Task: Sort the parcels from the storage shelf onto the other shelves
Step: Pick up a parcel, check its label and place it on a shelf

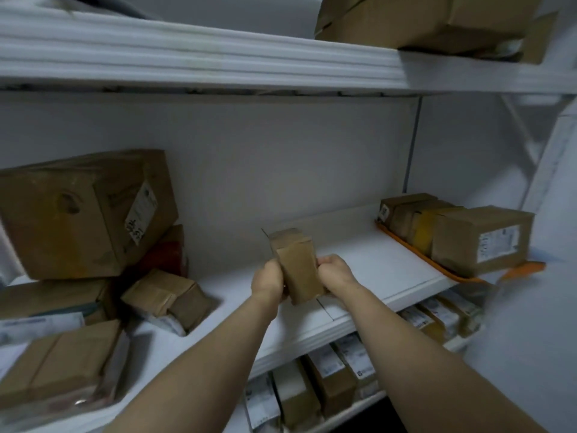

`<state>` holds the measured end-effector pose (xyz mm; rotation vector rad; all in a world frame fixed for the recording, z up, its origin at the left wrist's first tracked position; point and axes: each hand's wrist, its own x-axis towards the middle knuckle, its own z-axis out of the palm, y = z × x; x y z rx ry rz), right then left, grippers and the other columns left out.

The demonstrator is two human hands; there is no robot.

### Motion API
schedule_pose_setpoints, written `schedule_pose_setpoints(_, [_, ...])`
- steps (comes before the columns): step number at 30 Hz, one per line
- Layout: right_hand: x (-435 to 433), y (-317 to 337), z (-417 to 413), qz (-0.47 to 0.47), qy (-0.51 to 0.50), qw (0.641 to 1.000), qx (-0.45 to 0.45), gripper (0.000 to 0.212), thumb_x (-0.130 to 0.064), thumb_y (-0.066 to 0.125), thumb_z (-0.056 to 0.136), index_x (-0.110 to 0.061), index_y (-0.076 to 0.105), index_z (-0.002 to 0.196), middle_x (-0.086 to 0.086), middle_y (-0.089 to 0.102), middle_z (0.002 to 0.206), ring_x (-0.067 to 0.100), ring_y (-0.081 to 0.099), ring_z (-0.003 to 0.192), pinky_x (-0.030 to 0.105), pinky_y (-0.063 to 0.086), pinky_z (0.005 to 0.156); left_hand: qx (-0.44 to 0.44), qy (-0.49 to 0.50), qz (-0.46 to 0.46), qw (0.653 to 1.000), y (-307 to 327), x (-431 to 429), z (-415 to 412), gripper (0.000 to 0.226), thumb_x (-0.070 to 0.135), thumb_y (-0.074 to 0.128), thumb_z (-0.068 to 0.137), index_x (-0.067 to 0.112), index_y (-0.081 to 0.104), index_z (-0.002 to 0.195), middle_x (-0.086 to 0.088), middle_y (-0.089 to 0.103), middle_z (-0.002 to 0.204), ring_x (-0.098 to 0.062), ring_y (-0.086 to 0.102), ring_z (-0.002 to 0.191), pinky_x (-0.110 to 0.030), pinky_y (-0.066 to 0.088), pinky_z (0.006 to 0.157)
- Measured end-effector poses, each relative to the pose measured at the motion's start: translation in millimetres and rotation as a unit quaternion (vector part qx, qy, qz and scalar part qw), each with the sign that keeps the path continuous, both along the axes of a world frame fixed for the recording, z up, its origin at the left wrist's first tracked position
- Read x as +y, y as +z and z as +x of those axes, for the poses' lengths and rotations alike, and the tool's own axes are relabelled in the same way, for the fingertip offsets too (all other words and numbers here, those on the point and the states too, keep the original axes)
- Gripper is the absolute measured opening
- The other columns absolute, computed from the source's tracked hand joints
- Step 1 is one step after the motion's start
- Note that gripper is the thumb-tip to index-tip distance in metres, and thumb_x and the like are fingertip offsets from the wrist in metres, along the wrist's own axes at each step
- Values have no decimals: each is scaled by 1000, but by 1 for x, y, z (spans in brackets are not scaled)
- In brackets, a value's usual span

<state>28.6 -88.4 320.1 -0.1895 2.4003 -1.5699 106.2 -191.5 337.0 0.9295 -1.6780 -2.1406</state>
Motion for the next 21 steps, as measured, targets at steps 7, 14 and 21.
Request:
schedule_pose_setpoints(7, [30, 7, 54, -71, -36, 994, -71, 45, -51, 42, 93, -13, 65, 95, 10, 66, 108, 28, 60, 101, 34, 43, 73, -69, -79, -59, 993, 2, 27, 43, 50, 62, 47, 89, 12, 55, 92, -12, 61, 88, -32, 62, 92, -38, 54, 78])
schedule_pose_setpoints(14, [45, 4, 70, -63, -14, 993, -94, 46, -40, 56, 93, -14, 51, 131, 9, 61, 117, 26, 58, 105, 45, 50, 95, -69, -111, -60, 990, -7, 36, 49, 40, 33, 60, 90, 2, 55, 115, -7, 55, 88, -24, 56, 81, -38, 53, 83])
schedule_pose_setpoints(21, [59, 2, 63, 57, 5, 998, 21, 81, -61, 62, 79, -41, 25, 148, 10, 38, 137, 34, 44, 124, 49, 39, 106, -89, -166, -43, 981, -7, 49, 56, 50, 43, 40, 95, 17, 45, 138, -9, 42, 143, -36, 39, 127, -49, 36, 103])
